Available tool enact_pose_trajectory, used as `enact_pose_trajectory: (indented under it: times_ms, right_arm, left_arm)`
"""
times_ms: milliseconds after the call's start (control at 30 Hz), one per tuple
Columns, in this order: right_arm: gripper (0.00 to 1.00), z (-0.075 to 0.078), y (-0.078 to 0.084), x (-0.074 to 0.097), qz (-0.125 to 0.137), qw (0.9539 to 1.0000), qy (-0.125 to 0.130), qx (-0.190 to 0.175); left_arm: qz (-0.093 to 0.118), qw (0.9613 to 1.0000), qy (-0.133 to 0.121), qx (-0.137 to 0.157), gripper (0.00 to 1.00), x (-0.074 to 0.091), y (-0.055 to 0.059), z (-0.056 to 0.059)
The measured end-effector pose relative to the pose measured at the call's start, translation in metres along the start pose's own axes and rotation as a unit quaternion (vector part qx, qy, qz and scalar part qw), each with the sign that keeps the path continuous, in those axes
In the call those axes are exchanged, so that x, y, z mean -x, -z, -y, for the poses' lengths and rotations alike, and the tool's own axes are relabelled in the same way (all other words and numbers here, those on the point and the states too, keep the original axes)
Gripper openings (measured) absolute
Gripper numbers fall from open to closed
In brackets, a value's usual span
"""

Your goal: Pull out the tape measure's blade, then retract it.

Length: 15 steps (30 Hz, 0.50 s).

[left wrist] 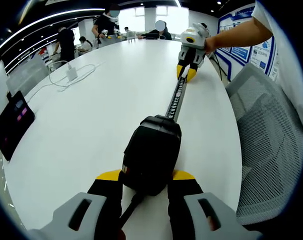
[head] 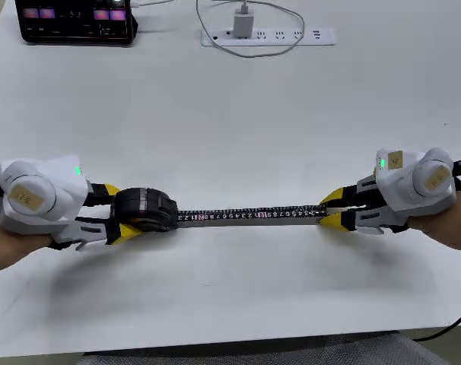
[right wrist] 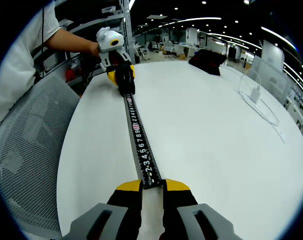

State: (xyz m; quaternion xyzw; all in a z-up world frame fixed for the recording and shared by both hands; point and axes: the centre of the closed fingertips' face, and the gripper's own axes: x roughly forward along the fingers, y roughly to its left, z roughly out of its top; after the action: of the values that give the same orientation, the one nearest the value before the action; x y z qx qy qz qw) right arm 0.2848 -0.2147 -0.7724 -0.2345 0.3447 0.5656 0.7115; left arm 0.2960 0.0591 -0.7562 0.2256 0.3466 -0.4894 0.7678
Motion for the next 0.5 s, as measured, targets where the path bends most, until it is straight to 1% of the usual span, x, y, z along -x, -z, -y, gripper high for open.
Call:
enact_pose_trajectory:
  times_ms: [100,233,500]
  right_arm:
    - [0.14,-0.0014,0.0009,0.0015,0.000,1.0000,0.000,0.001]
    - [0.16,-0.0014,0.0015,0.0031,0.004,0.9999,0.003,-0.009]
    - [0.23,-0.0031,-0.0017,0.0039,0.010,0.9997,0.002,-0.021]
  left_arm:
    - [0.002,1.0000,0.000,0.002,0.32,0.0023,0.0001,0.0010]
    - [0.002,1.0000,-0.001,0.006,0.34,0.0041,0.0006,0.0009]
    - [0.006,0.9998,-0.004,0.016,0.39,0.0056,-0.0004,0.0011]
